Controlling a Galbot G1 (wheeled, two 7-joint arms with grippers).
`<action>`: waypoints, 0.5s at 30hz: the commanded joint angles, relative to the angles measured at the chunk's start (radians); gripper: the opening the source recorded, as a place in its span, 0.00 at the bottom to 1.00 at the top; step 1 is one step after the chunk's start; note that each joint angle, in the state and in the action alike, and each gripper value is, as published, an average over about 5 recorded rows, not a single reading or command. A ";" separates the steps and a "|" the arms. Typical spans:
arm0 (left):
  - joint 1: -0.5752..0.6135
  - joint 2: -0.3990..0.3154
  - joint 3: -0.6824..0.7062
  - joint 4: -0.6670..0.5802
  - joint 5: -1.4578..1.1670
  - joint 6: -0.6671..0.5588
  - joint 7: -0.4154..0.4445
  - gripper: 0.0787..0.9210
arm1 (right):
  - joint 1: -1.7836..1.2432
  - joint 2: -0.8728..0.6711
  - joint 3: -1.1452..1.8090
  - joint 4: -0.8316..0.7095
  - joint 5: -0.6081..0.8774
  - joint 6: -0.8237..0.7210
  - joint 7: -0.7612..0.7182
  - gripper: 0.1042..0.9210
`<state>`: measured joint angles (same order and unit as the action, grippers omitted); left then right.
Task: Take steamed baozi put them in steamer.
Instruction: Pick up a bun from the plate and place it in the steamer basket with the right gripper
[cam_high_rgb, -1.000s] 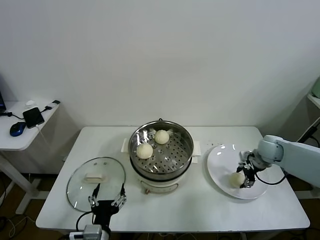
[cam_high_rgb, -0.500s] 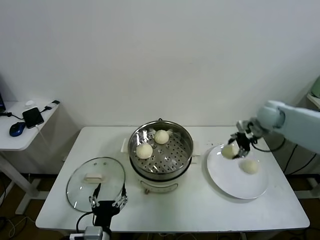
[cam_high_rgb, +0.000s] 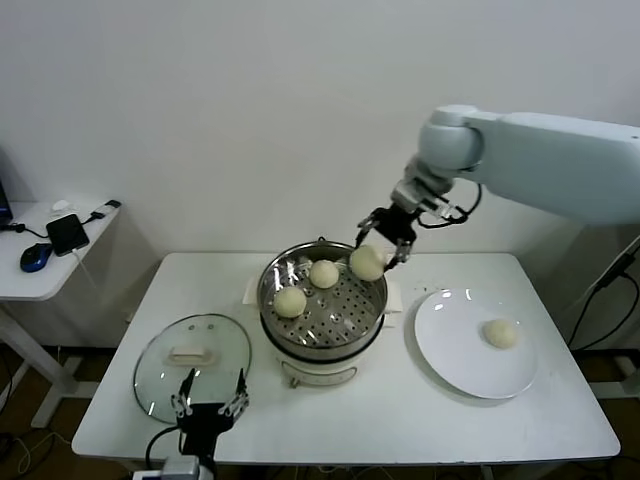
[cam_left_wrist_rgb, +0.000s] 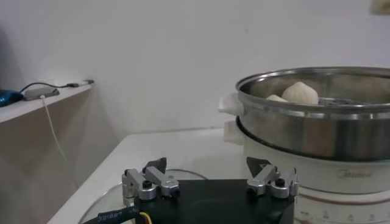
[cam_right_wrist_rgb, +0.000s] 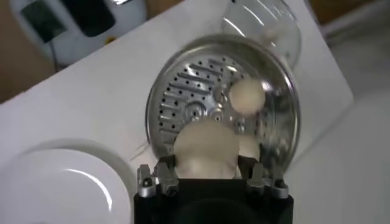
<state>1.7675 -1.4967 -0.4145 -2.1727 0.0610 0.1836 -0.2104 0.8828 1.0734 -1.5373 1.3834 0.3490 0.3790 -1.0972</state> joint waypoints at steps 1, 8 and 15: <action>0.001 0.002 -0.004 0.001 -0.001 -0.001 -0.001 0.88 | -0.157 0.182 0.012 0.017 -0.248 0.213 0.039 0.70; 0.005 0.000 -0.006 0.006 -0.002 -0.006 -0.004 0.88 | -0.299 0.196 0.036 -0.047 -0.390 0.214 0.110 0.70; 0.005 -0.002 -0.006 0.008 -0.002 -0.008 -0.005 0.88 | -0.369 0.213 0.057 -0.093 -0.446 0.205 0.171 0.70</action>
<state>1.7727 -1.4975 -0.4193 -2.1661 0.0592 0.1749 -0.2155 0.6448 1.2380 -1.5011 1.3316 0.0474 0.5379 -0.9973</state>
